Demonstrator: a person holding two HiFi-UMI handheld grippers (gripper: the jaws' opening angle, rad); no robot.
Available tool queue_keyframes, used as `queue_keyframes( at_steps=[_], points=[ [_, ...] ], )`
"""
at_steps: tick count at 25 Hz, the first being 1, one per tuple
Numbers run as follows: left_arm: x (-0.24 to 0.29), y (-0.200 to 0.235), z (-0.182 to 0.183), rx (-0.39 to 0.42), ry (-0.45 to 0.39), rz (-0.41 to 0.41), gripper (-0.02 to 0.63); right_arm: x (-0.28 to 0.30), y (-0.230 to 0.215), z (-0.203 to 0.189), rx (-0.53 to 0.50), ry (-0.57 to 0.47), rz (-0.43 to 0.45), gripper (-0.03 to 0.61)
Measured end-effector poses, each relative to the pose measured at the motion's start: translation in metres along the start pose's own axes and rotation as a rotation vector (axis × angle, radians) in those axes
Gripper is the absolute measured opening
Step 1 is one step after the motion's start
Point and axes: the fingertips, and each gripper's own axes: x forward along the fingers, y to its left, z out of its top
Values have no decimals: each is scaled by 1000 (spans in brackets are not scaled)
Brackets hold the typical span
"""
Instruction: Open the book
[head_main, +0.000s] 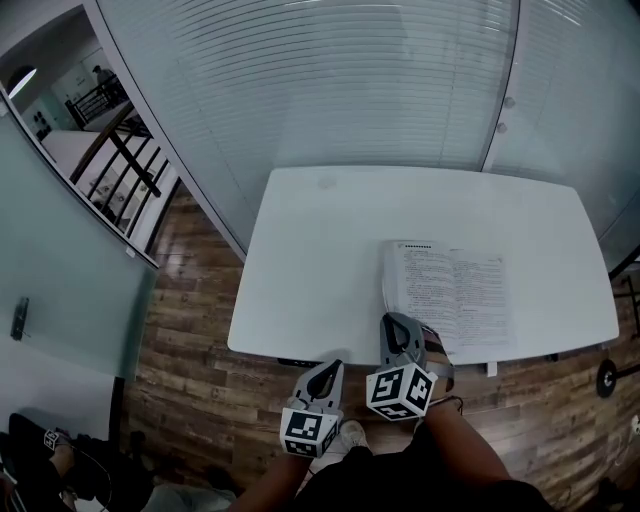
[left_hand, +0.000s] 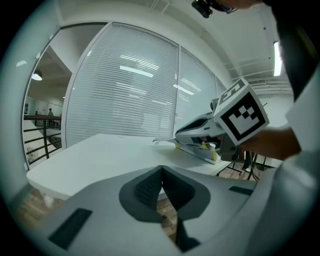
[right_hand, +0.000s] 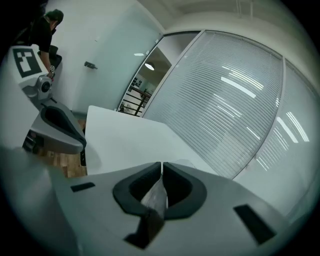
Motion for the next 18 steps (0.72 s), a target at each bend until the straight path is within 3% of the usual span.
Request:
queue_keyframes(
  at_steps=[6,12,14,16,18],
  points=[
    [-18,19,-10,-9,28,43,14,21,31,-5,-1,34,40,21],
    [-33,38,-21,-17,65,81,14,30,50,-10,-75,70,30,35],
    [-33,41,-22,-14,77,89,14,27,52,-3,-98,38,15,65],
    [-33,43,-22,-5,93,96,14,21,53,6,-79,-4,9,144],
    [-33,42,-21,-4,100,94,14,12,51,12,-38,-38,5,153]
  ],
)
